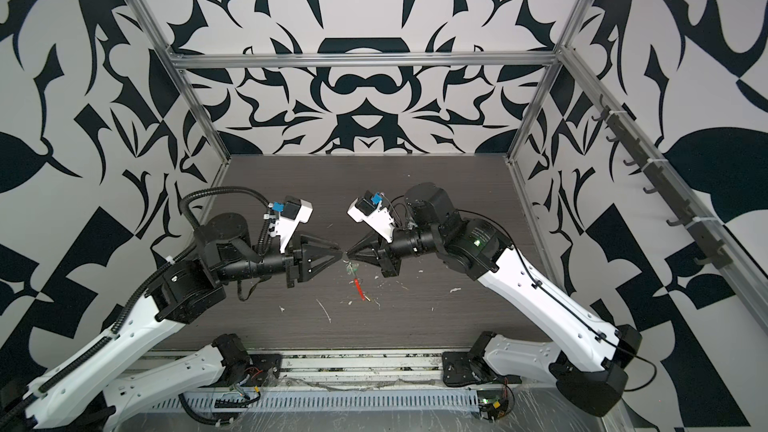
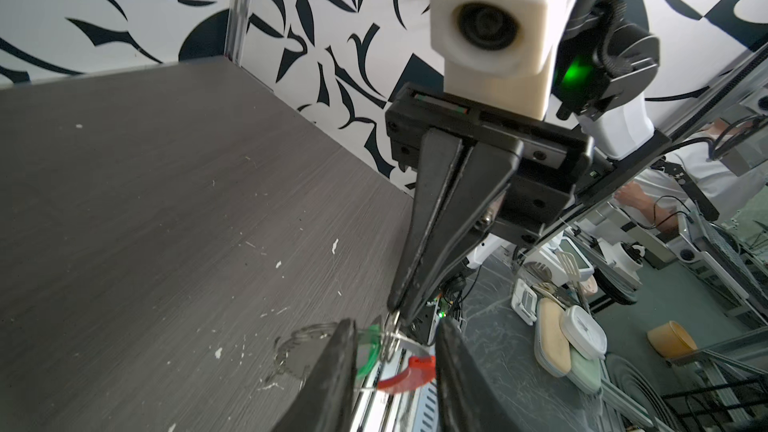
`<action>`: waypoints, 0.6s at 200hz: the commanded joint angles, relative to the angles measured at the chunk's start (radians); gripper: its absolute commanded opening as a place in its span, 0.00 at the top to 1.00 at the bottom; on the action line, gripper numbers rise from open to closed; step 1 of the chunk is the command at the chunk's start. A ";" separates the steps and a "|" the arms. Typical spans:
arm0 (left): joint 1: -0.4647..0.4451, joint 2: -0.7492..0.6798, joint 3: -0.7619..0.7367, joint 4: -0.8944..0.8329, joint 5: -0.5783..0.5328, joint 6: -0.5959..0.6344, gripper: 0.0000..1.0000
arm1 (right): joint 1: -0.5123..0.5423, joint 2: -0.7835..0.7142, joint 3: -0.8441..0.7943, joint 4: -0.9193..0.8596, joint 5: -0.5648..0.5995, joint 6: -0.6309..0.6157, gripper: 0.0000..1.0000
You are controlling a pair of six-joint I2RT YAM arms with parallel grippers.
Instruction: Remove the keys from the keyring
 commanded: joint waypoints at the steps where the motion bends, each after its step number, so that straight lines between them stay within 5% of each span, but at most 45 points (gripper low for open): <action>1: -0.003 0.018 0.036 -0.111 0.038 0.028 0.66 | 0.003 -0.001 0.041 0.003 -0.031 -0.033 1.00; 120: -0.003 0.095 0.125 -0.234 0.074 0.080 0.76 | 0.004 0.022 0.072 -0.075 -0.040 -0.088 1.00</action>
